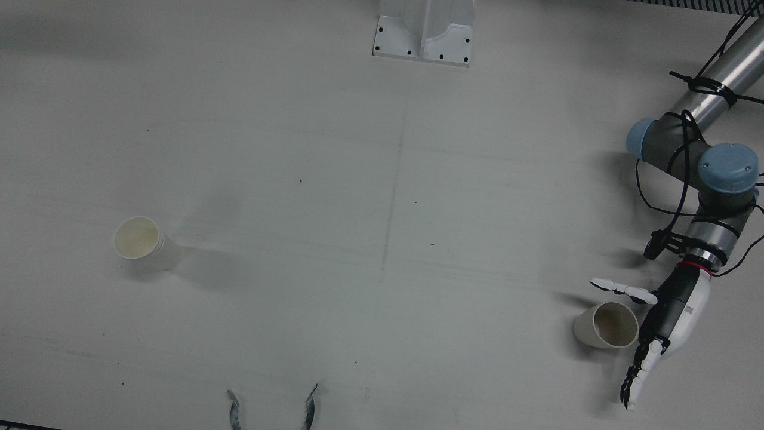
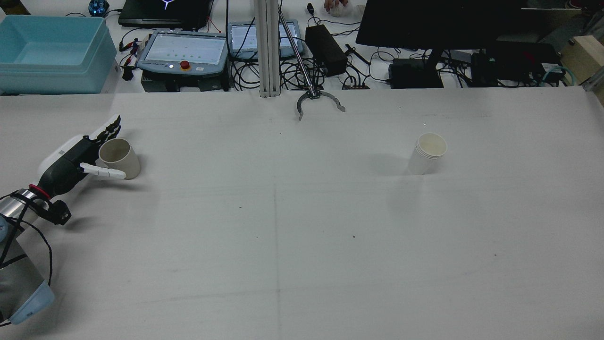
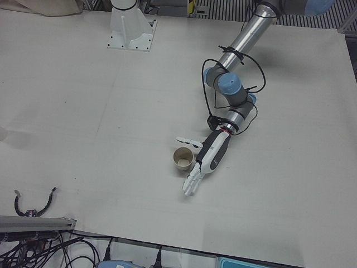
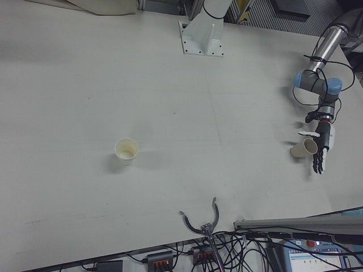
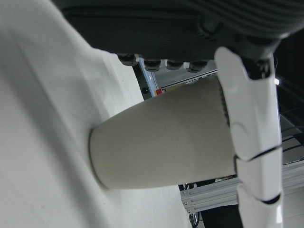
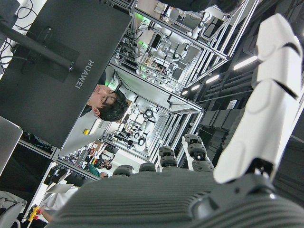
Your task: Pour water
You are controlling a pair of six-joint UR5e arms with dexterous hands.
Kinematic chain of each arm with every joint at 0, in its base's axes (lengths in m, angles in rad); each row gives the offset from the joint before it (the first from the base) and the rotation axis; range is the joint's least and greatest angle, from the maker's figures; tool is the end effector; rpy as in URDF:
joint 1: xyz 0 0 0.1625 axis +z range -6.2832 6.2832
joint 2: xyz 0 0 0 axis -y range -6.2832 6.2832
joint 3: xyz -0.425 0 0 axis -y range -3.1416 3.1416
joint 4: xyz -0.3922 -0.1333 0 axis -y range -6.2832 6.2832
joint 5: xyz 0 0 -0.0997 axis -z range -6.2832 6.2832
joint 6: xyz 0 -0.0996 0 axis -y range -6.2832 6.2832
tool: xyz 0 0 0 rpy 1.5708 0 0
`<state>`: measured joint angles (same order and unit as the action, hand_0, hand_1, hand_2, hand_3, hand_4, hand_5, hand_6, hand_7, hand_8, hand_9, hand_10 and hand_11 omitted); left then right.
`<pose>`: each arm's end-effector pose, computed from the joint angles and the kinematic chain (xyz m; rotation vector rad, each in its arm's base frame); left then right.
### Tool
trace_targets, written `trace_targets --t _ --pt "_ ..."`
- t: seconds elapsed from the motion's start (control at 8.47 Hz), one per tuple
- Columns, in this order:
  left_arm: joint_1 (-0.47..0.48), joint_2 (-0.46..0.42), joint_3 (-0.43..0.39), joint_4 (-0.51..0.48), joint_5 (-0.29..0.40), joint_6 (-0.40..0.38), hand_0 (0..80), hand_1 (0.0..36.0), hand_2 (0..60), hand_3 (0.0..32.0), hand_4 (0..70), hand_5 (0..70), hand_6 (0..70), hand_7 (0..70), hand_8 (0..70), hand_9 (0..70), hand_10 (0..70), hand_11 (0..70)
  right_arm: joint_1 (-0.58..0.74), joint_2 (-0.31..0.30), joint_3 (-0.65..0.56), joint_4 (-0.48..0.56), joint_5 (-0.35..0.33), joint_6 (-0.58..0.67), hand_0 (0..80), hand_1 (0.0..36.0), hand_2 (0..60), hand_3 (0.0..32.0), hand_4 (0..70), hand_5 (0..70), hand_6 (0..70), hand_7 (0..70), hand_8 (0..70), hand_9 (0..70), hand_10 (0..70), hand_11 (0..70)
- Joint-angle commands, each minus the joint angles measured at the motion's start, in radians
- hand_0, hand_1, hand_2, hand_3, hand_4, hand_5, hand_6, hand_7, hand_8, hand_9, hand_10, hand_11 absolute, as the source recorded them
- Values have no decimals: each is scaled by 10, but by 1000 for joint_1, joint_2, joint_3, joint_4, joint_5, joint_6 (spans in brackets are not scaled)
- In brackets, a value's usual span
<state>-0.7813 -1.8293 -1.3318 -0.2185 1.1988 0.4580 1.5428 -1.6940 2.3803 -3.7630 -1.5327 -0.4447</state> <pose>0.3169 -0.5530 0.6407 -0.0403 2.1404 -1.5845 0.1270 -0.3607 0.4288 0.4711 -2.0468 1.9226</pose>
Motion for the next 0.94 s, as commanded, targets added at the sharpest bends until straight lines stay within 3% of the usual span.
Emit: trace_targets --t 0.0,0.47,0.59,0.71,0.83 --pt "2 -16 10 5 2 2 528 202 54 0 43 14 5 0 24 28 2 24 -12 4 -3 2 18 0 462 146 167 0 64 22 57 104 1 6 0 0" --pt "4 -18 13 13 4 2 537 209 62 0 92 33 1 0 20 19 4 27 -23 2 -3 2 29 0 461 143 164 0 60 19 56 98 1 5 0 0" --pt "4 -18 11 30 7 1 534 183 59 0 286 63 0 0 28 15 8 26 -21 4 -3 2 29 0 459 143 163 0 59 20 56 96 1 5 0 0" --pt "2 -18 6 43 7 1 541 190 85 0 365 141 0 0 35 15 13 31 -21 2 -3 2 29 0 459 141 162 0 59 20 57 99 1 5 0 0" --pt "2 -19 2 62 7 1 555 238 222 0 362 236 10 0 38 17 17 41 -21 2 -3 2 29 0 458 140 162 0 58 21 56 98 1 5 0 0"
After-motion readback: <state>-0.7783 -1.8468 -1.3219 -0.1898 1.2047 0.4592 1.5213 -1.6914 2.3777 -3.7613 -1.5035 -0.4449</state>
